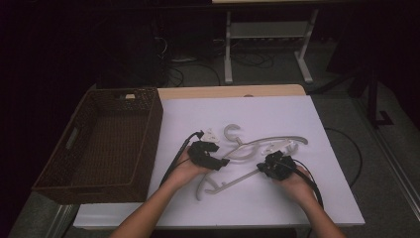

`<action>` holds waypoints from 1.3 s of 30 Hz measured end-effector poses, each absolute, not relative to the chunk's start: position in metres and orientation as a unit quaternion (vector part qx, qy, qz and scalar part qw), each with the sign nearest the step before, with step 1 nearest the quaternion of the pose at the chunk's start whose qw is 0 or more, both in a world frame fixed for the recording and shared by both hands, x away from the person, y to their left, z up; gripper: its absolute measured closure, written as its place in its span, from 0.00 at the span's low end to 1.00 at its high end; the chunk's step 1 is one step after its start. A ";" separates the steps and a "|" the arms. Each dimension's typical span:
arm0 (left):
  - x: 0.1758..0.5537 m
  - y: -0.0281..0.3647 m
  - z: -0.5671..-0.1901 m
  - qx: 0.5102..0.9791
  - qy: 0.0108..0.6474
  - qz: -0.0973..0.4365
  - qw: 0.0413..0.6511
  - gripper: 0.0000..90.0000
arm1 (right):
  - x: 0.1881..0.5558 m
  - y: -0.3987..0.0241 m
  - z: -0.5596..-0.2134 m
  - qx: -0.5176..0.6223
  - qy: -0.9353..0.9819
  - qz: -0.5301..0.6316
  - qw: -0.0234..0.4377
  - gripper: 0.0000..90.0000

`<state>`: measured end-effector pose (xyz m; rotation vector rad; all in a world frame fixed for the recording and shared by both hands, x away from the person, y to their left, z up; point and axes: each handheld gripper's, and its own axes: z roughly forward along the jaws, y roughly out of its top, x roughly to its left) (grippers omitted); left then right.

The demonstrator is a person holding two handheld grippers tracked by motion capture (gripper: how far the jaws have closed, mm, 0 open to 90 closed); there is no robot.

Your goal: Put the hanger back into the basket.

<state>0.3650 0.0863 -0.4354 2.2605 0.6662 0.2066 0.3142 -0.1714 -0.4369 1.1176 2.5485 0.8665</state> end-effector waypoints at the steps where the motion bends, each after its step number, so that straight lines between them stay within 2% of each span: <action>1: 0.366 0.085 -0.437 0.885 0.262 0.076 0.377 0.42 | 0.314 -0.171 -0.437 0.381 0.869 0.296 0.113 1.00; 10: 0.369 0.076 -0.444 0.891 0.265 0.069 0.362 0.58 | 0.314 -0.172 -0.437 0.380 0.869 0.296 0.114 1.00; 11: 0.369 0.074 -0.445 0.892 0.266 0.071 0.358 0.63 | 0.314 -0.172 -0.437 0.378 0.869 0.296 0.115 1.00; 13: 0.370 0.074 -0.445 0.891 0.266 0.074 0.359 0.64 | 0.314 -0.172 -0.437 0.376 0.870 0.297 0.116 1.00; 14: 0.370 0.074 -0.445 0.891 0.266 0.071 0.361 0.70 | 0.314 -0.172 -0.437 0.376 0.870 0.297 0.116 1.00; 20: 0.369 0.072 -0.445 0.893 0.261 0.073 0.358 0.77 | 0.315 -0.172 -0.438 0.375 0.869 0.301 0.117 1.00; 22: 0.367 0.070 -0.445 0.894 0.259 0.070 0.358 0.86 | 0.315 -0.172 -0.438 0.375 0.869 0.301 0.117 1.00; 34: 0.367 0.070 -0.444 0.893 0.271 0.065 0.354 0.88 | 0.314 -0.172 -0.437 0.379 0.869 0.297 0.113 1.00; 39: 0.366 0.068 -0.442 0.891 0.277 0.079 0.352 0.89 | 0.314 -0.172 -0.436 0.377 0.871 0.294 0.115 1.00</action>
